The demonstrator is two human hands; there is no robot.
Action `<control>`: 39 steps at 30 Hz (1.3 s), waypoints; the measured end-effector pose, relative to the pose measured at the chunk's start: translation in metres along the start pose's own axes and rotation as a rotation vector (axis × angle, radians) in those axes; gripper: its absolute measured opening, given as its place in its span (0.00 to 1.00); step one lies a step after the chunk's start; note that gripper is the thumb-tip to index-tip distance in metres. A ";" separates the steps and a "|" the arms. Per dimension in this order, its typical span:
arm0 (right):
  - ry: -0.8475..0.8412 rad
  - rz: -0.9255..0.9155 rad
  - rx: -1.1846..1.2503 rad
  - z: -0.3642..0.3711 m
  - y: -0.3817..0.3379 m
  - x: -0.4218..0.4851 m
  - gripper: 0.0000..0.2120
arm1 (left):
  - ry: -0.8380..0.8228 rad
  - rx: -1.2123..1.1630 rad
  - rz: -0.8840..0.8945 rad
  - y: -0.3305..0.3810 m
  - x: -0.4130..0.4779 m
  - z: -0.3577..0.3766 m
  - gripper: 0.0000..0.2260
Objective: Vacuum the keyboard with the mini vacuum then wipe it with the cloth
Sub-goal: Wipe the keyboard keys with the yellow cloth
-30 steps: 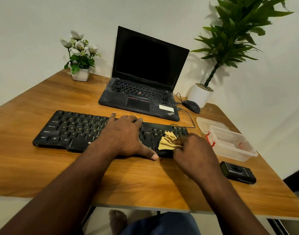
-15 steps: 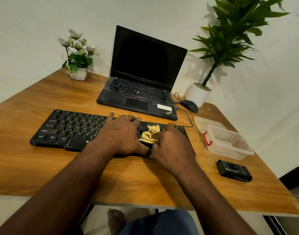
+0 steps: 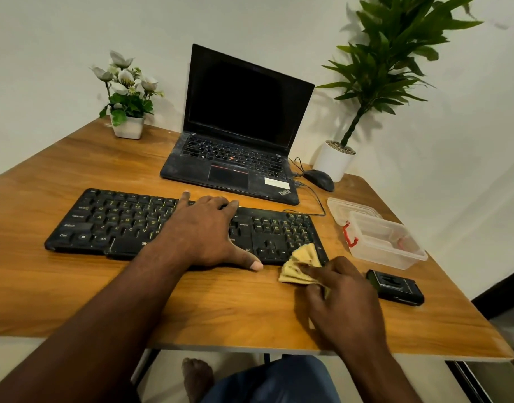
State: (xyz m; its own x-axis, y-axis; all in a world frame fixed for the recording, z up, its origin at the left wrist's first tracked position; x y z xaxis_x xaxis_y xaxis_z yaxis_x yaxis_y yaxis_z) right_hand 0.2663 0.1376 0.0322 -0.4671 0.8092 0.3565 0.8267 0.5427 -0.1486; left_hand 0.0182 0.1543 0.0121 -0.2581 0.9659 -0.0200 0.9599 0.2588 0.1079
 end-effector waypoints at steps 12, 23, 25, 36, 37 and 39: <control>0.113 -0.106 0.103 -0.019 -0.011 0.060 0.16 | 0.040 0.008 0.001 0.001 -0.002 0.000 0.65; -0.282 -0.386 -0.263 0.011 -0.033 0.126 0.18 | 0.006 -0.035 -0.037 0.000 -0.001 -0.002 0.67; -0.288 -0.409 -0.269 0.011 -0.033 0.114 0.19 | 0.005 -0.038 -0.041 0.000 -0.001 -0.002 0.68; -0.232 -0.312 -0.192 0.003 -0.040 0.057 0.20 | 0.006 -0.016 -0.037 0.000 -0.002 -0.001 0.68; -0.230 -0.319 -0.185 0.002 -0.041 0.050 0.20 | 0.005 -0.011 -0.035 0.001 -0.002 -0.001 0.68; -0.239 -0.315 -0.164 -0.003 -0.036 0.042 0.21 | -0.012 0.002 -0.026 0.003 0.000 -0.001 0.69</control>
State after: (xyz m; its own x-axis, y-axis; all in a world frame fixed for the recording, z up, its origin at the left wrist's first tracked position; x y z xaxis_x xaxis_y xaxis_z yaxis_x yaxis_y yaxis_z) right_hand 0.2175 0.1517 0.0551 -0.7482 0.6497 0.1345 0.6621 0.7441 0.0889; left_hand 0.0209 0.1550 0.0138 -0.2819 0.9588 -0.0351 0.9530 0.2840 0.1056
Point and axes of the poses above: each hand's wrist, its own x-axis towards the middle knuckle, its own z-axis out of the palm, y = z × x, the point moved 8 cm from there along x, towards the middle knuckle, and after that the axes turned 11 degrees about -z, right-handed, at the moved point
